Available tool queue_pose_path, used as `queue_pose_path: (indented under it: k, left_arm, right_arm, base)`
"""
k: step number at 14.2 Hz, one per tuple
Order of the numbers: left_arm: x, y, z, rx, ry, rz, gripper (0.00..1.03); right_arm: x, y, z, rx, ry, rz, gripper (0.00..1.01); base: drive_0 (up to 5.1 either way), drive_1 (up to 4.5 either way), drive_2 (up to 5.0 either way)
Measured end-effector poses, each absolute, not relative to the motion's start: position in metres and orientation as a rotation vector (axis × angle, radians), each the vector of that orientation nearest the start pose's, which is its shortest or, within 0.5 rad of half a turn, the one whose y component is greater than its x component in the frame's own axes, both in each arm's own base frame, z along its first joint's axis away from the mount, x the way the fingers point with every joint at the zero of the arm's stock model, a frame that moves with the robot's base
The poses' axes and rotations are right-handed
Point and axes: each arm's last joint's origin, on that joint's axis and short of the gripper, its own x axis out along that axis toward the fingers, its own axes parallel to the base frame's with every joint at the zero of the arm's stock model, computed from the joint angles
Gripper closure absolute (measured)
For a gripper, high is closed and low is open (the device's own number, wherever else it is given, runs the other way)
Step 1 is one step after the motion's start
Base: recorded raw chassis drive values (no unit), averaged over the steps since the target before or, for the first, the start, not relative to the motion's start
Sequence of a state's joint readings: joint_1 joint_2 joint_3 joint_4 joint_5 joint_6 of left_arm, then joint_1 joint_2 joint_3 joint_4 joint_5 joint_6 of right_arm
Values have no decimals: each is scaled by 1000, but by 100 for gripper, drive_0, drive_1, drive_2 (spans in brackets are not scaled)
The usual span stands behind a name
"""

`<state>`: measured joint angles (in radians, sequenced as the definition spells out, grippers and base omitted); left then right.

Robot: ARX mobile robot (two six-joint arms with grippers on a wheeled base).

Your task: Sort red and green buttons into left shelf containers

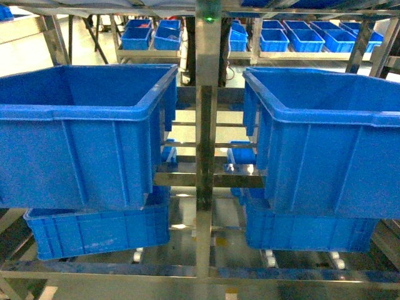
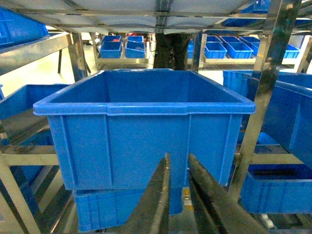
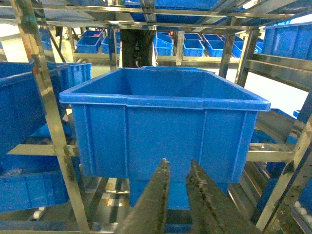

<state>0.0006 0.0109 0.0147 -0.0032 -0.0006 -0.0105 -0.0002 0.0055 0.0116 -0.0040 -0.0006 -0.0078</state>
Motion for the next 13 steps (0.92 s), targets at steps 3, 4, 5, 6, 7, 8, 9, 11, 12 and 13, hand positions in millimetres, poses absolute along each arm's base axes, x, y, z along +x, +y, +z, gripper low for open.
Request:
queue_pose_path:
  k: [3, 4, 5, 6, 7, 8, 9, 11, 12, 13]
  left_arm:
    - [97, 0, 167, -10, 0, 1, 50]
    - [97, 0, 167, -10, 0, 1, 36]
    - [97, 0, 167, -10, 0, 1, 21]
    - [97, 0, 167, -10, 0, 1, 9]
    - [97, 0, 167, -10, 0, 1, 4]
    - [97, 0, 167, -10, 0, 1, 5]
    - [97, 0, 167, -10, 0, 1, 5]
    - [97, 0, 167, -10, 0, 1, 5]
    - [97, 0, 167, -10, 0, 1, 5]
    - [97, 0, 167, -10, 0, 1, 5]
  right_arm:
    - [97, 0, 167, -8, -2, 0, 53]
    - [97, 0, 167, -8, -2, 0, 38]
    - [97, 0, 167, -8, -2, 0, 24]
    - [97, 0, 167, -8, -2, 0, 11]
    - [97, 0, 167, -7, -2, 0, 1]
    - [97, 0, 167, -8, -2, 0, 4]
    - [97, 0, 167, -8, -2, 0, 3]
    - [97, 0, 167, -8, -2, 0, 3]
    - [97, 0, 167, -8, -2, 0, 3]
    - [97, 0, 167, -8, -2, 0, 3]
  base:
    - [0, 0, 0]
    - [0, 0, 0]
    - [0, 0, 0]
    - [0, 0, 0]
    - [0, 0, 0]
    - [0, 0, 0]
    - [0, 0, 0]
    - [0, 0, 0]
    - [0, 0, 0]
    - [0, 0, 0]
